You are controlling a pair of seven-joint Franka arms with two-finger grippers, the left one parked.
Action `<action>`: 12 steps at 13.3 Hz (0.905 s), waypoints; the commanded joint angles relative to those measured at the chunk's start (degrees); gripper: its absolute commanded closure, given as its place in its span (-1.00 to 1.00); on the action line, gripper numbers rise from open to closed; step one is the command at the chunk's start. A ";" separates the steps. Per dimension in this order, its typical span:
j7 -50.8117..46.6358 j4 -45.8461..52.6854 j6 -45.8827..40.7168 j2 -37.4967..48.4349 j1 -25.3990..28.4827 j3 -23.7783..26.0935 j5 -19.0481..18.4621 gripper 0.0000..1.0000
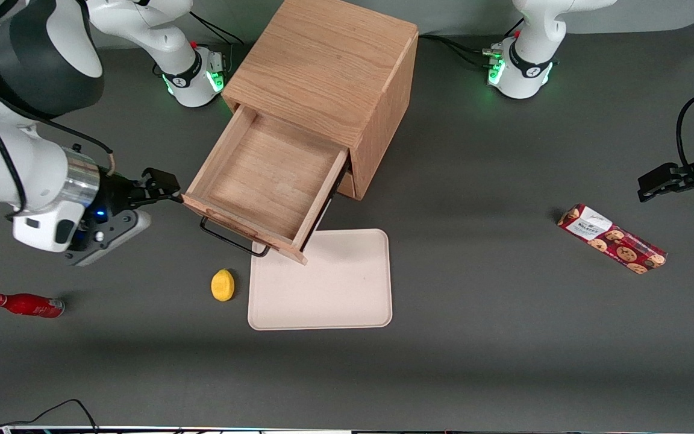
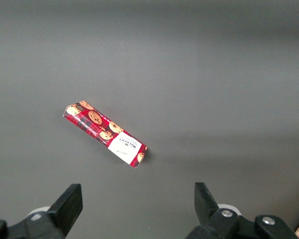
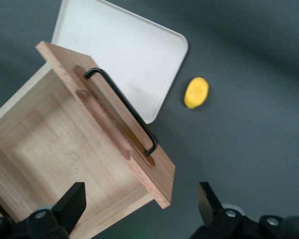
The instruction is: Open upper drawer
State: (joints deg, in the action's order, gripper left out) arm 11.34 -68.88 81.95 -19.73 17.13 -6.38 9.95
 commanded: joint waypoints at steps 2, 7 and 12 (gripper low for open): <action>-10.35 -7.57 0.75 6.44 -2.79 1.28 -6.43 -1.00; -6.85 -10.83 1.46 9.70 -11.74 2.77 -6.69 -1.00; -7.38 -19.79 3.47 17.16 -16.85 4.10 -9.06 -1.00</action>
State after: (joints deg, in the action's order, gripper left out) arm 4.15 -82.19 83.15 -8.09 1.91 -3.72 3.31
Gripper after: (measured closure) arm 0.035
